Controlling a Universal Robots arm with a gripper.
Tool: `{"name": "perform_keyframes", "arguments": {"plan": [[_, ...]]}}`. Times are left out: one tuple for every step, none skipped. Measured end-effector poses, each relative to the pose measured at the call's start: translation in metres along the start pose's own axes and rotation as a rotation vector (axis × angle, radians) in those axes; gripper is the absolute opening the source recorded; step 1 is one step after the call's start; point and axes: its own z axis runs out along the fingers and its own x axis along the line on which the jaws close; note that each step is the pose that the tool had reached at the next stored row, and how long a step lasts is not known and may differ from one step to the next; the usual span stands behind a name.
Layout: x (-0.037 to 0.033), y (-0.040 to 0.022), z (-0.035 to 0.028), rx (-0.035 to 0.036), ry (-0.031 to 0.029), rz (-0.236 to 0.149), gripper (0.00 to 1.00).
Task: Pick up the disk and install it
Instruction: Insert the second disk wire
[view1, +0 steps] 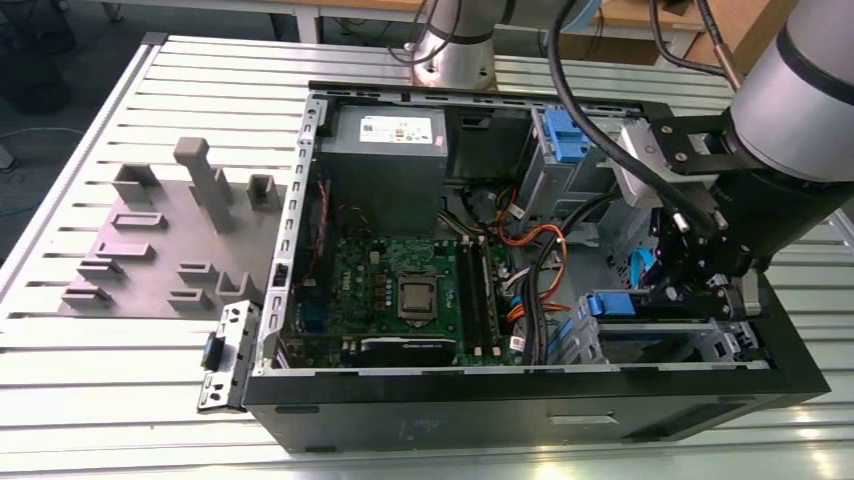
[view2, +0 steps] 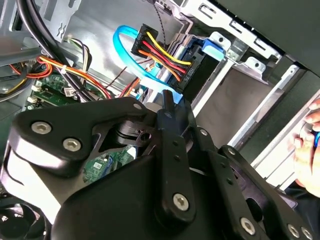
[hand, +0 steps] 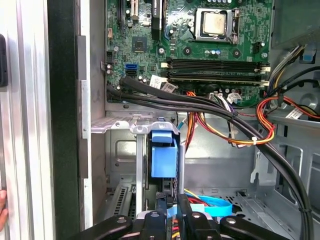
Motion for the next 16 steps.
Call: {"name": "perform_keyframes", "arguments": {"plan": [[-0.0002,-0.0001,-0.0013,0.0,0.0,0.0,0.24],[-0.0003,-0.0002,-0.0024,0.0,0.0001,0.0,0.24],[-0.0003,-0.0003,-0.0029,0.0,-0.0001,0.0,0.24],[-0.0003,-0.0003,-0.0029,0.0,-0.0003,0.0,0.22],[-0.0003,-0.0003,-0.0029,0.0,-0.0003,0.0,0.22],[-0.0003,-0.0003,-0.0029,0.0,-0.0003,0.0,0.16],[-0.0003,-0.0003,-0.003,0.0,-0.0001,0.0,0.11],[-0.0004,-0.0003,-0.0031,0.0,0.0,0.0,0.11],[-0.0003,-0.0003,-0.0031,-0.0001,0.0,0.0,0.11],[-0.0003,-0.0003,-0.0031,0.0,0.0,0.0,0.11],[-0.0003,-0.0003,-0.0031,0.0,0.0,0.0,0.11],[-0.0004,-0.0003,-0.0031,0.0,0.0,0.0,0.11],[-0.0004,-0.0003,-0.0031,0.0,0.0,0.0,0.11],[-0.0004,-0.0003,-0.0031,0.0,0.0,0.0,0.11],[-0.0004,-0.0003,-0.0031,0.0,0.0,0.0,0.11],[-0.0004,-0.0003,-0.0031,0.0,0.0,0.0,0.11]]}}
